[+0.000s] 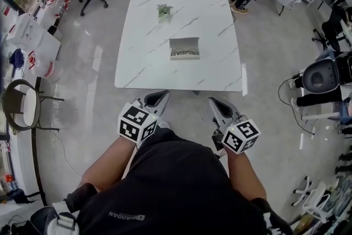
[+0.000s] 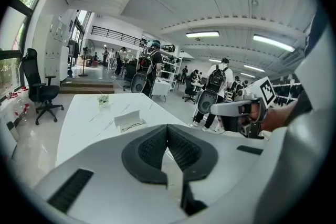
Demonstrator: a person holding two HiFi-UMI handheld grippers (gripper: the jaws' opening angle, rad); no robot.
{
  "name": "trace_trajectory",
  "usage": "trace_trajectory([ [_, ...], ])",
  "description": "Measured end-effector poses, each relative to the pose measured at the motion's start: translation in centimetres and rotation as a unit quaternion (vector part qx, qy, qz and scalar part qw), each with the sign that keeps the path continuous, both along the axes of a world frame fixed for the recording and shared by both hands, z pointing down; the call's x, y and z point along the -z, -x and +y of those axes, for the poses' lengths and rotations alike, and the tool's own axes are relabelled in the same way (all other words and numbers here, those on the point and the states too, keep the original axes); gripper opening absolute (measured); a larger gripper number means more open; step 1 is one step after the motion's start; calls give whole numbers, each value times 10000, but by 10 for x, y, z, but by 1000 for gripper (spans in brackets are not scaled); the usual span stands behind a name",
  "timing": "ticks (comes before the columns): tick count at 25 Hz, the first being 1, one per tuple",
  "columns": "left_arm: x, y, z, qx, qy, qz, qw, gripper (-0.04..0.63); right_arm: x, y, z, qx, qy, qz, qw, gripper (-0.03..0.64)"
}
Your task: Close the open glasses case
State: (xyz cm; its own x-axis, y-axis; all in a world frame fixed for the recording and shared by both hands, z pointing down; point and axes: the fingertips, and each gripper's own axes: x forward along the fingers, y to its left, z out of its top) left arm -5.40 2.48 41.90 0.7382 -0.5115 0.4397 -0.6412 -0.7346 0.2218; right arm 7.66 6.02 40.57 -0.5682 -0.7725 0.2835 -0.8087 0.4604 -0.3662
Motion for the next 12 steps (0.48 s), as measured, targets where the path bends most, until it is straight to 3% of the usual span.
trace_trajectory([
  [12, -5, 40, -79, -158, -31, 12, 9999, 2, -3, 38, -64, -123, 137, 15, 9998, 0],
])
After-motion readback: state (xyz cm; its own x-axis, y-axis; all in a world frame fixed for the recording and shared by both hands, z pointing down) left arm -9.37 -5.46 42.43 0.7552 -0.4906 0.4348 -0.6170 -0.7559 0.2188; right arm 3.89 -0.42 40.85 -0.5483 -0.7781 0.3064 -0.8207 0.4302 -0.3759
